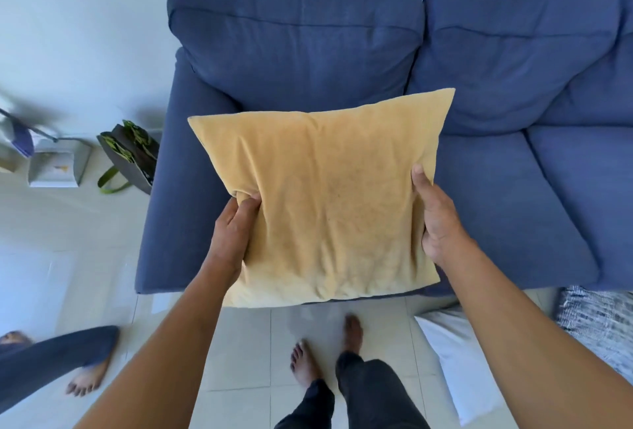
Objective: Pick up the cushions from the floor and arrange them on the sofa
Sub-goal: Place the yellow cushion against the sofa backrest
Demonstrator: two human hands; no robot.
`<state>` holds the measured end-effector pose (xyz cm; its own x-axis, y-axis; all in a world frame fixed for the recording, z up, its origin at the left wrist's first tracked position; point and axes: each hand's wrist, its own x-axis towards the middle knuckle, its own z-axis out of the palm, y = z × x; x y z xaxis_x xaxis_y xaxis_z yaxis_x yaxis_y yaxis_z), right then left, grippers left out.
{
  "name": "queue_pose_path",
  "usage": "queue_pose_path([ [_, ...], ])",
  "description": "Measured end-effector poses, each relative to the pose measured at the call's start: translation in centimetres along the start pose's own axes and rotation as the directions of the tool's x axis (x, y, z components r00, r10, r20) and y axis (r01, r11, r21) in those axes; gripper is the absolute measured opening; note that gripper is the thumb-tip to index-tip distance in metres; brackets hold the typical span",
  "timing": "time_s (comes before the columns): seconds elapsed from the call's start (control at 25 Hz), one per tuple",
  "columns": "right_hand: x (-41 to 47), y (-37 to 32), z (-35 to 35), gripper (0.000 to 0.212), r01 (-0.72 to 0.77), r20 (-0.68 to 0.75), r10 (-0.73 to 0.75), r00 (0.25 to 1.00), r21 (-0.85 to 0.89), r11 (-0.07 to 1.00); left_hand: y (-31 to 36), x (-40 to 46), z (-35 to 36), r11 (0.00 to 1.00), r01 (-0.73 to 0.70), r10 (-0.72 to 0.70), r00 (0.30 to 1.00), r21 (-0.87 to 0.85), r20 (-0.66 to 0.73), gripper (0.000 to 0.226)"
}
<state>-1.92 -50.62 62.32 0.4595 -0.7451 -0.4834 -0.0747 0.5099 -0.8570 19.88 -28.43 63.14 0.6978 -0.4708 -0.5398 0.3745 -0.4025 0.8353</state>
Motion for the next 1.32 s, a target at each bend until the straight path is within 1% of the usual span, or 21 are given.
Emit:
queue_pose_path([
  [0.12,4.9,-1.3,0.6,0.093,-0.011,-0.015,0.012,1.0,0.028,1.0,2.4,4.7,0.8,0.999,0.032,-0.032,0.999,0.026,-0.007,0.041],
  [0.16,6.5,-1.9,0.9,0.094,-0.031,0.006,0.031,0.999,0.03,0.999,3.0,6.1,1.1,0.999,0.046,-0.045,0.999,0.022,-0.014,0.043],
  [0.2,8.2,-2.4,1.2,0.094,-0.052,0.029,0.051,0.998,0.031,0.998,3.5,7.6,1.5,0.999,0.052,-0.052,0.999,0.016,-0.016,0.042],
  [0.36,14.1,-3.6,2.0,0.093,-0.103,0.034,0.102,0.994,0.011,0.995,5.6,13.3,3.0,0.997,0.071,-0.071,0.997,0.006,-0.004,0.035],
  [0.56,22.0,-4.1,3.4,0.094,-0.087,0.022,0.088,0.996,-0.035,0.996,6.1,20.7,4.7,0.998,0.063,-0.063,0.998,-0.011,-0.012,0.034],
  [0.72,28.5,-4.0,4.1,0.078,-0.043,-0.013,0.043,0.999,-0.041,0.998,6.8,27.0,5.4,0.999,-0.004,0.004,1.0,-0.042,-0.009,0.029],
  [0.8,31.6,-3.3,4.5,0.073,-0.051,-0.047,0.047,0.998,-0.089,0.995,6.5,30.0,5.6,1.0,-0.014,0.014,1.0,-0.022,-0.026,0.031],
  [0.88,33.6,-2.2,5.0,0.067,-0.112,-0.1,0.092,0.991,-0.217,0.97,5.9,32.3,6.0,1.0,0.018,-0.017,0.999,0.022,-0.043,0.037],
  [0.96,34.3,-1.3,5.5,0.055,-0.214,-0.147,0.173,0.974,-0.335,0.918,5.5,33.5,6.7,0.992,0.085,-0.081,0.995,0.088,-0.053,0.039],
  [1.04,34.6,-1.1,5.9,0.046,-0.276,-0.169,0.228,0.959,-0.369,0.887,5.6,34.1,7.0,0.986,0.139,-0.134,0.99,0.091,-0.052,0.033],
  [1.08,34.9,-1.6,6.0,0.046,-0.283,-0.171,0.234,0.957,-0.371,0.885,6.1,34.5,6.7,0.986,0.152,-0.148,0.987,0.076,-0.056,0.033],
  [1.12,35.2,-2.3,5.9,0.046,-0.266,-0.168,0.219,0.961,-0.356,0.896,6.8,35.0,6.3,0.987,0.152,-0.148,0.987,0.053,-0.069,0.035],
  [1.2,35.6,-4.8,5.8,0.043,-0.185,-0.195,0.133,0.972,-0.275,0.944,9.1,36.2,4.8,0.993,0.114,-0.117,0.985,-0.029,-0.129,0.037],
  [1.28,36.4,-7.7,5.7,0.036,-0.078,-0.273,0.032,0.962,-0.162,0.984,12.0,37.4,3.6,0.993,0.05,-0.071,0.976,-0.106,-0.206,0.021],
  [1.32,36.7,-9.0,5.9,0.032,-0.036,-0.288,0.003,0.958,-0.112,0.993,13.3,37.9,3.3,0.993,0.024,-0.049,0.975,-0.117,-0.217,0.017],
])
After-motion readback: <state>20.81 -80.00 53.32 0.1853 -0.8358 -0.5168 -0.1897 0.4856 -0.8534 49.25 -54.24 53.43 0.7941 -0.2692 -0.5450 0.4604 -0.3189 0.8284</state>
